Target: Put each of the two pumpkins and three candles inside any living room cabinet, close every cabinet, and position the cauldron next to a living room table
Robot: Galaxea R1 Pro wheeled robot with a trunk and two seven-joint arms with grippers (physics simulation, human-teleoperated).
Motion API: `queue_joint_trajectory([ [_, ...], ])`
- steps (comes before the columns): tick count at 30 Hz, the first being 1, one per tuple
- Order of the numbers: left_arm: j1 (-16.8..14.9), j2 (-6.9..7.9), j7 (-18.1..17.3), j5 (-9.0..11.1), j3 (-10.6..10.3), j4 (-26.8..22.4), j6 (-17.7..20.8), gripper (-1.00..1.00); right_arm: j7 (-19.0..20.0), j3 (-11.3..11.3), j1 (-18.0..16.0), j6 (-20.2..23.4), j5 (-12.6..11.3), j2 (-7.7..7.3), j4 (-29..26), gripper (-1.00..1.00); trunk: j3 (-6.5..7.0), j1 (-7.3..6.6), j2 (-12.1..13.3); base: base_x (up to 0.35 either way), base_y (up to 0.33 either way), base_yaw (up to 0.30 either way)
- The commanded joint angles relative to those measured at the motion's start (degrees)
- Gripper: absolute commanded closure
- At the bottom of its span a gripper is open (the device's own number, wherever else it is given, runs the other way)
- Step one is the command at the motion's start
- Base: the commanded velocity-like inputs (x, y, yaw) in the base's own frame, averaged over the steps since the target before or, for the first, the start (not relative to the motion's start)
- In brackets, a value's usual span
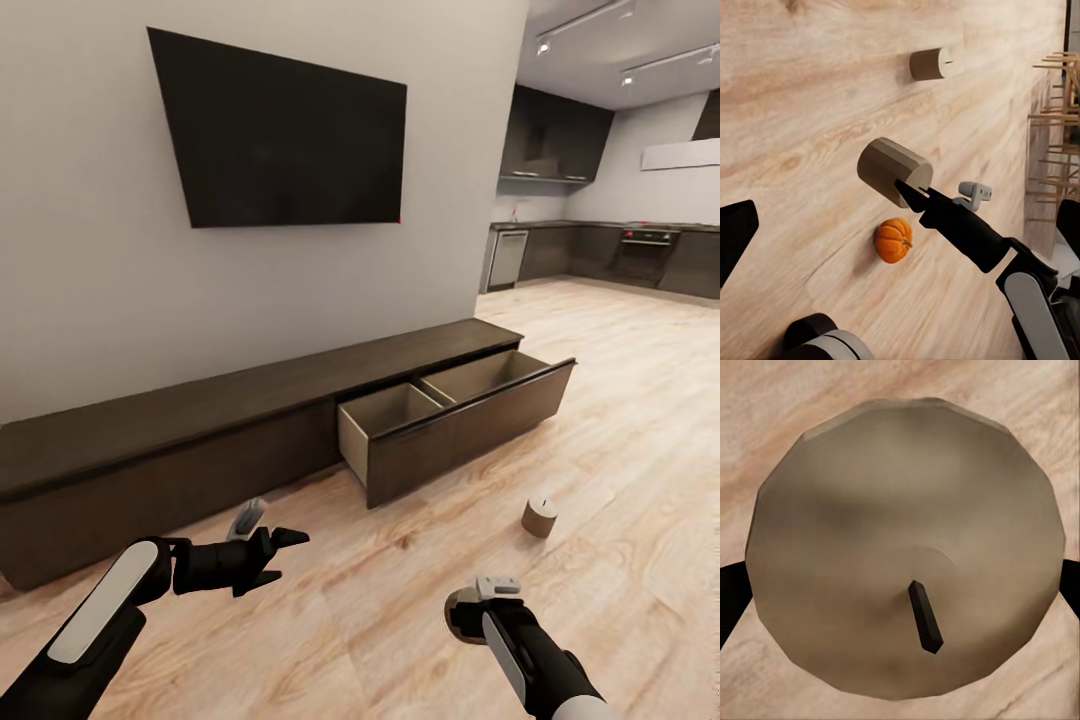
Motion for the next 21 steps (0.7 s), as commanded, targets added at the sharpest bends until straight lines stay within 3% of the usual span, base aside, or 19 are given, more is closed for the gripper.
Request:
queue_joint_trajectory([
  [1,-0.02,0.05,0.57,0.61,-0.04,-0.07,-0.04,-1.00,-0.43,0.21,-0.04,0.23,-0.46,-0.04,-0.07,1.00,-0.10,0.02,-0.02,0.274,0.005,-0.257],
  [6,-0.02,0.05,0.58,0.62,-0.07,-0.03,-0.04,-1.00,-0.32,0.21,-0.04,0.23,-0.46,-0.09,-0.07,1.00,-0.32,0.02,-0.02,0.257,0.122,-0.257],
  [11,-0.02,0.05,0.53,0.75,0.02,-0.34,-0.04,-1.00,-0.21,0.19,-0.04,0.23,-0.51,-0.09,-0.04,1.00,-0.54,0.02,-0.02,0.063,0.043,-0.258],
  [17,-0.02,-0.03,0.56,0.87,3.03,-0.42,-0.02,-1.00,-0.23,0.20,-0.04,0.20,-0.51,-0.09,-0.11,1.00,-0.09,-0.86,1.58,0.006,0.004,-0.228],
  [21,-0.02,-0.04,0.57,0.88,3.46,-0.42,0.00,-1.00,-0.26,0.18,-0.04,0.23,-0.54,0.05,-0.15,1.00,0.55,-1.74,3.18,0.000,0.000,-0.062],
])
